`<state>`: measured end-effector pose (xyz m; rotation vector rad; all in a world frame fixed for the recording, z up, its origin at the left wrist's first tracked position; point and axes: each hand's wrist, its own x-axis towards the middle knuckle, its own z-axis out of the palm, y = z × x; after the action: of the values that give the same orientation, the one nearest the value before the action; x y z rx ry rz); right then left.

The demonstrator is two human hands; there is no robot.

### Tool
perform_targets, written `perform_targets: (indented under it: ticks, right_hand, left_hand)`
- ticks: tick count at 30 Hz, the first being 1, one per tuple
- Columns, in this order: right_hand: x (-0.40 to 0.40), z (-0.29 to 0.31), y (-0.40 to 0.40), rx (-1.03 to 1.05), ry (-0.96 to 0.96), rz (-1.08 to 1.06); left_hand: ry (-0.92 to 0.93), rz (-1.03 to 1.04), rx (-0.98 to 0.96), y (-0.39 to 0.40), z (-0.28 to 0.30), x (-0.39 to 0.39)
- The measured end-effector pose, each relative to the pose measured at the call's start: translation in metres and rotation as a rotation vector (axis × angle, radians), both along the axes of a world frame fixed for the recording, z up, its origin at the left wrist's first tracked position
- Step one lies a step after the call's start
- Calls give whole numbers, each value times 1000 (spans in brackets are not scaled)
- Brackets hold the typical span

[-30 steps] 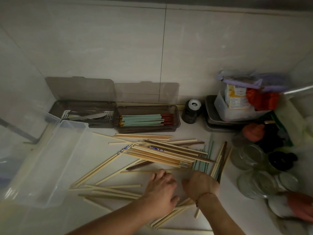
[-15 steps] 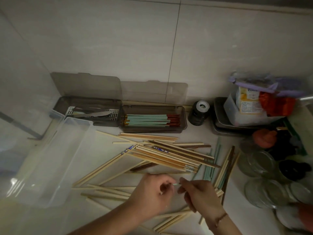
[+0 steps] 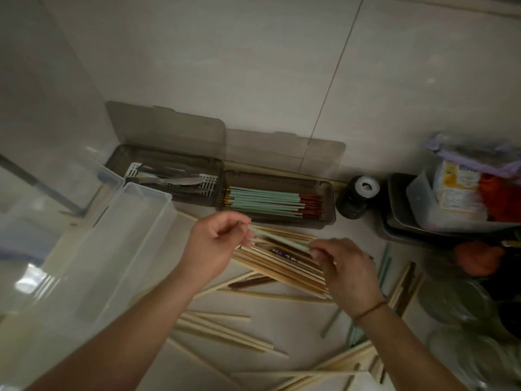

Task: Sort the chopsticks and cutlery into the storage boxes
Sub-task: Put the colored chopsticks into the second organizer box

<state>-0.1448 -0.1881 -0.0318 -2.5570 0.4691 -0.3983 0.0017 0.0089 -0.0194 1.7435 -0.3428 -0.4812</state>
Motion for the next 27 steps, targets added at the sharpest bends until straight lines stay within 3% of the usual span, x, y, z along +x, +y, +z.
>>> perform_targets:
  ticks: [5,11,17,20,25,27]
  right_hand:
    - [71,-15,-38,-70,201,-165]
    - [118,-29,-30,-107,401,-129]
    - [133,-35,-30,21,447,-43]
    - [127,-34,-36,147,340,-35]
    - [71,-19,-58,-228,72,-210]
    - [34,-15,-66,-165,131,-319]
  left_hand:
    - [-177,-17,360,-5,-24,29]
    - [-230,-74,465,-3,-40,31]
    - [-294,-75,519,-3,-40,33]
    - [-293,-63,526,-4,-40,33]
    - [-343,-94,557,-6,-42,22]
    - [-426,-91,584,-8,-43,9]
